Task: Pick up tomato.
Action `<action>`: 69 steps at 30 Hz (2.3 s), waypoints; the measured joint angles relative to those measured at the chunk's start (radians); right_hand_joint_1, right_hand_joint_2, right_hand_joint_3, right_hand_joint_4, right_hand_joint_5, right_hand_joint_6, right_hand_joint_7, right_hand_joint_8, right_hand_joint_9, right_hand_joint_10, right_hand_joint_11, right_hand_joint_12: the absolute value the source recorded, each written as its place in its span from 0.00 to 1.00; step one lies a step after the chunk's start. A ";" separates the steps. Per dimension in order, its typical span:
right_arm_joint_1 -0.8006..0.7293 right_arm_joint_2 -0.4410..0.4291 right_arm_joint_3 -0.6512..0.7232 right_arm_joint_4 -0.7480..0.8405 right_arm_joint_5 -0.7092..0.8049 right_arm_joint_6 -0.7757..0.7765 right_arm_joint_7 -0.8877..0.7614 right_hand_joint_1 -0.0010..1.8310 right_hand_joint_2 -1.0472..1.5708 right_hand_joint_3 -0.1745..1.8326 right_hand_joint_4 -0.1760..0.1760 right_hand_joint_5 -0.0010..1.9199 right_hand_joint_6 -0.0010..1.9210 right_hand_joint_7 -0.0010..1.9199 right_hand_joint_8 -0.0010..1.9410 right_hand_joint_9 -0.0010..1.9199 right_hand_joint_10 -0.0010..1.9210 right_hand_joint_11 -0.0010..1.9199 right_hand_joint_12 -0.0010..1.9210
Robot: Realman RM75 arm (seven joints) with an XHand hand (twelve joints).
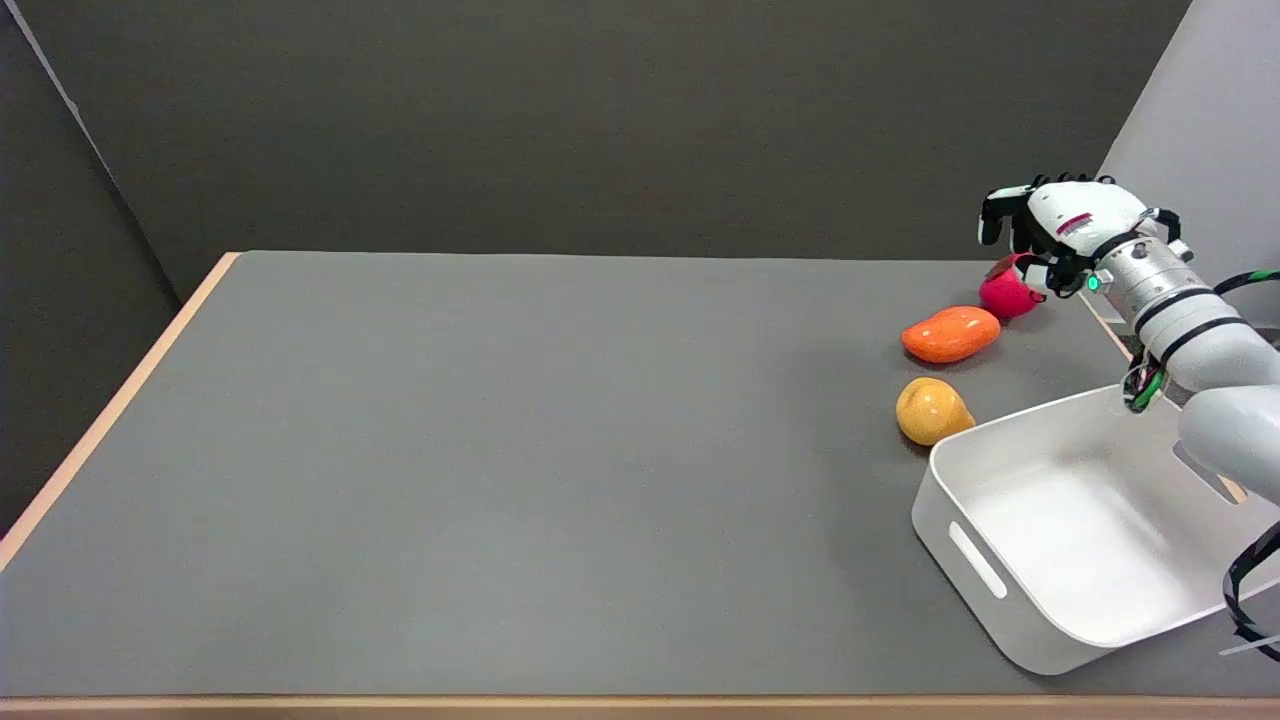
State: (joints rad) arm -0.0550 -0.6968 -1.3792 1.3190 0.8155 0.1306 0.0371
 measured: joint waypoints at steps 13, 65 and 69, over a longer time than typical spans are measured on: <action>0.042 -0.013 -0.030 -0.052 0.000 0.001 -0.003 0.33 0.63 0.56 0.80 0.13 0.26 0.13 0.17 0.09 0.35 0.06 0.66; 0.421 -0.081 -0.325 -0.478 0.002 -0.021 0.005 0.29 0.63 0.54 0.85 0.14 0.26 0.13 0.15 0.09 0.33 0.06 0.66; 0.454 -0.091 -0.331 -0.527 0.002 -0.012 0.005 0.30 0.63 0.54 0.85 0.14 0.26 0.13 0.16 0.09 0.33 0.06 0.66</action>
State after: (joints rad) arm 0.3995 -0.7876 -1.7099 0.7922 0.8174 0.1185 0.0424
